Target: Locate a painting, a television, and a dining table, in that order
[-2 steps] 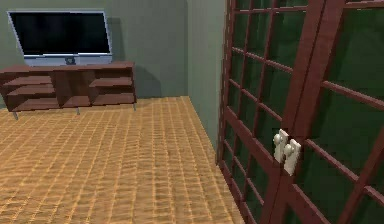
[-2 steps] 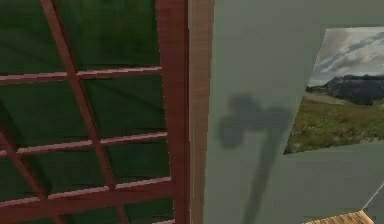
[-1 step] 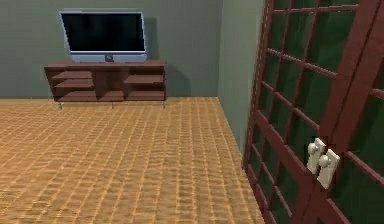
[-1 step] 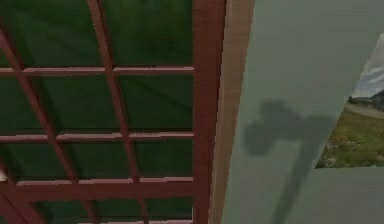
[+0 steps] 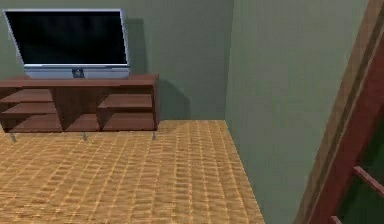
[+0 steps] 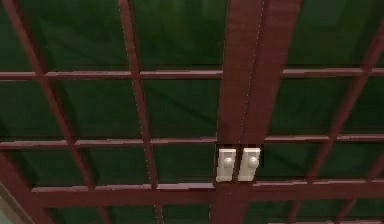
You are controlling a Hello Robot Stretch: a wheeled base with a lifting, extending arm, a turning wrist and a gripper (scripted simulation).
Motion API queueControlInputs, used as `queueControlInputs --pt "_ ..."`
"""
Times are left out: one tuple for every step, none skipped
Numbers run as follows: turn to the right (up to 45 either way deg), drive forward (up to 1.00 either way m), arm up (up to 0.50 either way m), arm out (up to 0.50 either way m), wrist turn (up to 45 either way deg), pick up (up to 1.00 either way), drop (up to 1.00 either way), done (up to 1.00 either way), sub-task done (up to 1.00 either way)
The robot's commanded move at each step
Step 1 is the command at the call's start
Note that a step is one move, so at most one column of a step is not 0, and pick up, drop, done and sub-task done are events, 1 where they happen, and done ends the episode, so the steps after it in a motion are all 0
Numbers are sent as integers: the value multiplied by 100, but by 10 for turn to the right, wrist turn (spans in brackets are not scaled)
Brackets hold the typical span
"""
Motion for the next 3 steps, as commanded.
queueControlInputs --pt "0 100 0 0 0 0 0 0 0" --pt "-60 0 0 0 0 0 0 0 0" --pt "0 80 0 0 0 0 0 0 0"
